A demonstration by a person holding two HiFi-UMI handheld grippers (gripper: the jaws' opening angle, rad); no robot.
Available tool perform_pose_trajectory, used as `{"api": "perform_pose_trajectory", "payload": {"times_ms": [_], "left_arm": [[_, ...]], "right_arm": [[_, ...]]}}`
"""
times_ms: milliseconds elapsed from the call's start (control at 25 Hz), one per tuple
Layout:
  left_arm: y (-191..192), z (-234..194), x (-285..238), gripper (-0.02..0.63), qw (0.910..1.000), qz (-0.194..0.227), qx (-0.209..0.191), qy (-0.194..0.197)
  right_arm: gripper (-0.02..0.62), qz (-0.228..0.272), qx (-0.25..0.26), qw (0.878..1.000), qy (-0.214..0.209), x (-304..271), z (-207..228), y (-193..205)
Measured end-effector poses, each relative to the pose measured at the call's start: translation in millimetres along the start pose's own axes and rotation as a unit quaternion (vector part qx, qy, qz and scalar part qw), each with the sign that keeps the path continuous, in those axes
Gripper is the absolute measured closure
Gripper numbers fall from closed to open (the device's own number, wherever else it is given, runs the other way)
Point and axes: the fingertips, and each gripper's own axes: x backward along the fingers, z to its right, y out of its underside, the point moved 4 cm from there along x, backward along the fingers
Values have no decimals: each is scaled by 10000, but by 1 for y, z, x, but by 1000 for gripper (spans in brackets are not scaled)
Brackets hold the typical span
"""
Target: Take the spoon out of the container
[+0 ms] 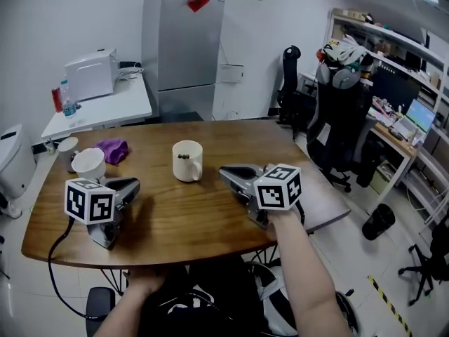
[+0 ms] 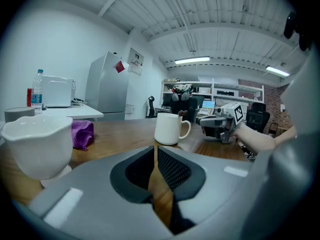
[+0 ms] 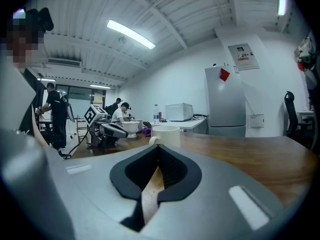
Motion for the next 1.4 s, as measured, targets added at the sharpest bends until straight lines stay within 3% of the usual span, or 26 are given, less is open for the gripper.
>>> {"api": "perform_pose_trajectory", "payload": {"times_ms": [320,680,1040,1400], "left_arm": [[-1,5,-8,584,10000,-6,-10,29],[-2,5,-7,584,10000,-7,18,16],[-2,5,-8,584,10000,-7,-2,-3],[1,6,-11,584,10000,-79,-19,-3]], "right_arm": [[593,82,267,9996,-69,7,-7,-23],[592,-178,840,9962,-162,-8,-21,-42],[558,-719,1810,9808,-92,-34,-36,-55],[535,-1125,2534,9604,256,-50,-32,-51]]}}
